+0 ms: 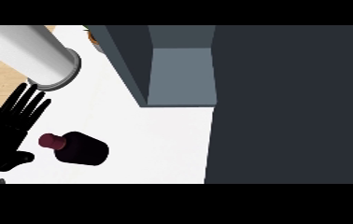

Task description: Pick up the wine, place it into the cabinet and close the cabinet

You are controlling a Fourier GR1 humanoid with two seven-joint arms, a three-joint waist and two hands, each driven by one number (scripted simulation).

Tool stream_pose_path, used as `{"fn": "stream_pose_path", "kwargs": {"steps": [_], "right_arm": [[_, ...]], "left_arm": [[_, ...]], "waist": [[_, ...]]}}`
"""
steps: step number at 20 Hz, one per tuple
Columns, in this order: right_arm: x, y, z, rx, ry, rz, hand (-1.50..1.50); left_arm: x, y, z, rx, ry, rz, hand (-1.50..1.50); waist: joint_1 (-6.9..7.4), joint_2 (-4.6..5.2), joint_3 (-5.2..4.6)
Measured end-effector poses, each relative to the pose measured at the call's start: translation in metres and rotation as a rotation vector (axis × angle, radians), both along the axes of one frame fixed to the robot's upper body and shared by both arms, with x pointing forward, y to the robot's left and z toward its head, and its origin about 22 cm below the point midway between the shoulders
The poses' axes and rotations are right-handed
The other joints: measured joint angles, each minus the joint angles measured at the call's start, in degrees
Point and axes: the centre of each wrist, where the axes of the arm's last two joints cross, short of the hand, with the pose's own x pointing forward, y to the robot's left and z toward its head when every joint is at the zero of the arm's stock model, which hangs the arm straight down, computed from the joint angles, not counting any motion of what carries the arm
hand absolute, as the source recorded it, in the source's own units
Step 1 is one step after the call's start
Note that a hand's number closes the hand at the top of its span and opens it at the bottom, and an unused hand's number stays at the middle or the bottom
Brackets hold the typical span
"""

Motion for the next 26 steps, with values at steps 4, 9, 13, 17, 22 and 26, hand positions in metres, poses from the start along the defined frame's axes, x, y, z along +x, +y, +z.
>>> {"fn": "stream_pose_path", "kwargs": {"steps": [4, 9, 13, 17, 22, 26], "right_arm": [[0.001, 0.001, 0.004, -0.003, -0.001, -0.003, -1.5], [0.002, 0.005, 0.007, 0.013, 0.003, 0.004, -1.5], [0.003, 0.002, 0.008, 0.004, -0.003, -0.014, -1.5], [0.002, 0.002, 0.009, 0.003, 0.004, -0.014, -1.5], [0.0, 0.005, 0.007, 0.01, 0.01, 0.002, -1.5], [0.0, 0.009, 0.01, 0.012, 0.011, 0.014, -1.5]], "left_arm": [[-0.001, 0.003, -0.019, 0.001, 0.006, -0.007, -1.5], [-0.003, 0.001, -0.041, 0.004, 0.014, -0.004, -1.5], [-0.007, 0.007, -0.05, -0.004, 0.019, -0.03, -1.5], [-0.002, 0.002, -0.069, -0.024, 0.027, -0.044, -1.5], [-0.006, -0.002, -0.084, -0.03, 0.031, -0.042, -1.5], [0.0, -0.001, -0.092, -0.028, 0.031, -0.045, -1.5]], "waist": [[0.07, 0.0, -0.01], [0.14, -0.01, -0.01], [0.17, -0.02, 0.0], [0.02, -0.01, 0.0], [0.01, -0.04, 0.0], [0.02, -0.02, -0.01]]}}
